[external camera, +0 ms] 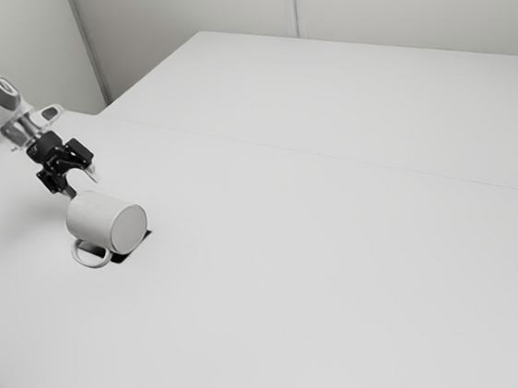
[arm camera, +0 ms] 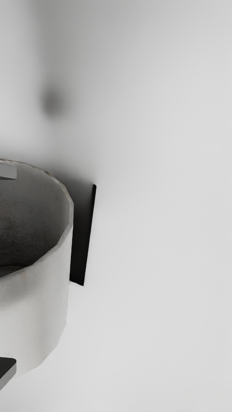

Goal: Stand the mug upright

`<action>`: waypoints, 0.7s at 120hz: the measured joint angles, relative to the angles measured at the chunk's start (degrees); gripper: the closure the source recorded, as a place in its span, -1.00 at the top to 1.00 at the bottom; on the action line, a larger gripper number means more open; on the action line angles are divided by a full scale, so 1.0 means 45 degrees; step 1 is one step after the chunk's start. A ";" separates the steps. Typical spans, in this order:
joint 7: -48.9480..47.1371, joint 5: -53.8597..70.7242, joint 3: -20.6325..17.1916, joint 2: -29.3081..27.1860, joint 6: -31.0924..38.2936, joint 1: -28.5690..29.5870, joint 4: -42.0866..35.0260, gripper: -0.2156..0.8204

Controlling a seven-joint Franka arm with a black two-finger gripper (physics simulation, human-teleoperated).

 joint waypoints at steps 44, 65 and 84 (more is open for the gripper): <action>-0.0590 -0.1334 0.0529 0.0026 -0.2592 0.0063 -0.0362 0.58; -0.0984 -0.1433 0.0536 0.0026 -0.3837 0.0172 -0.0431 0.58; -0.1266 -0.1533 0.0428 0.0043 -0.4332 0.0157 -0.0506 0.58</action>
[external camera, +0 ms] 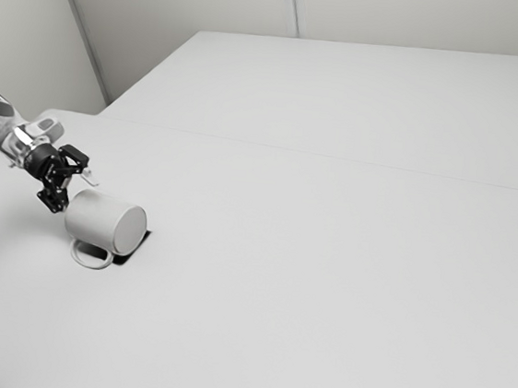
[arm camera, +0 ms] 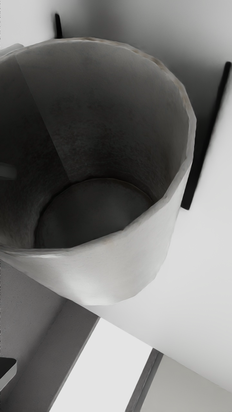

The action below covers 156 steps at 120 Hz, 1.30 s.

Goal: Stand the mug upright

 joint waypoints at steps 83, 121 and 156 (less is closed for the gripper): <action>-0.0820 0.0174 -0.0345 -0.0130 -0.0134 -0.0196 0.0015 -0.81; -0.1153 0.2023 -0.2000 -0.1519 0.1301 -0.0478 -0.0130 -0.91; -0.1393 0.6271 -0.3059 -0.4524 0.5197 -0.2145 -0.2959 -0.93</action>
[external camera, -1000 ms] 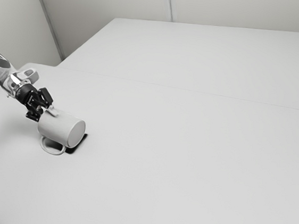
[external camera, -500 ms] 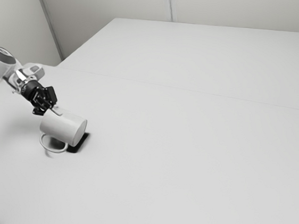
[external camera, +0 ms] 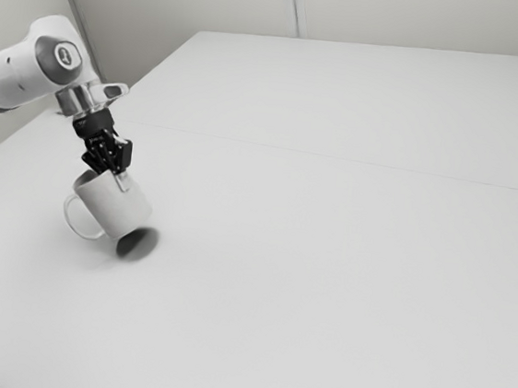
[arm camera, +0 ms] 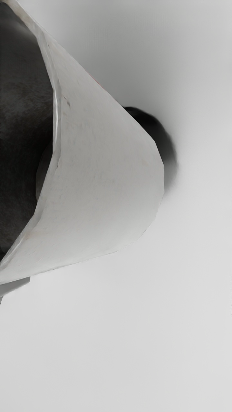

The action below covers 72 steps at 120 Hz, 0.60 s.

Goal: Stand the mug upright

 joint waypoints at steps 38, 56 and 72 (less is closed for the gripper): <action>-0.1406 0.2701 -0.0676 -0.2231 0.4276 -0.1335 -0.3157 -0.93; -0.2256 0.3189 -0.0881 -0.2418 0.5116 -0.1494 -0.3674 -0.93; -0.2981 0.3328 -0.1152 -0.2418 0.5482 -0.1475 -0.3966 -0.93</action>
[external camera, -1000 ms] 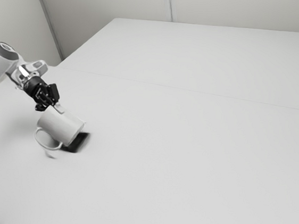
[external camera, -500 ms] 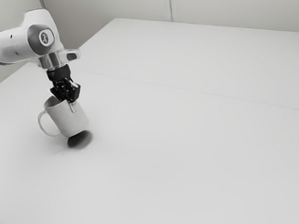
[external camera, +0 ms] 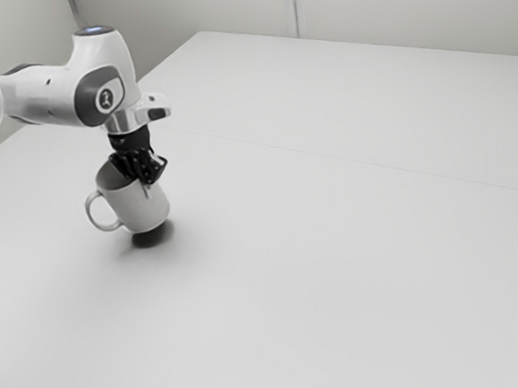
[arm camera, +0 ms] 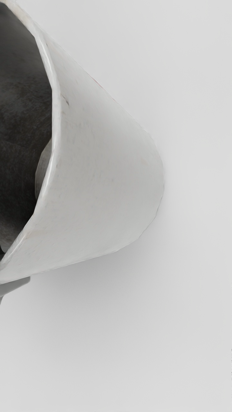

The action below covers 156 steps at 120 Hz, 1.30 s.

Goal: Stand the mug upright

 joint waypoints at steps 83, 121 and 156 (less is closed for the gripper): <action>-0.3239 0.0080 -0.0714 0.0567 0.0551 -0.0522 -0.0673 -0.93; -0.3951 0.0008 -0.0931 0.0560 0.0749 -0.0513 -0.0605 -0.14; -0.4251 -0.0012 -0.0903 -0.0430 0.0437 -0.0518 -0.0492 0.40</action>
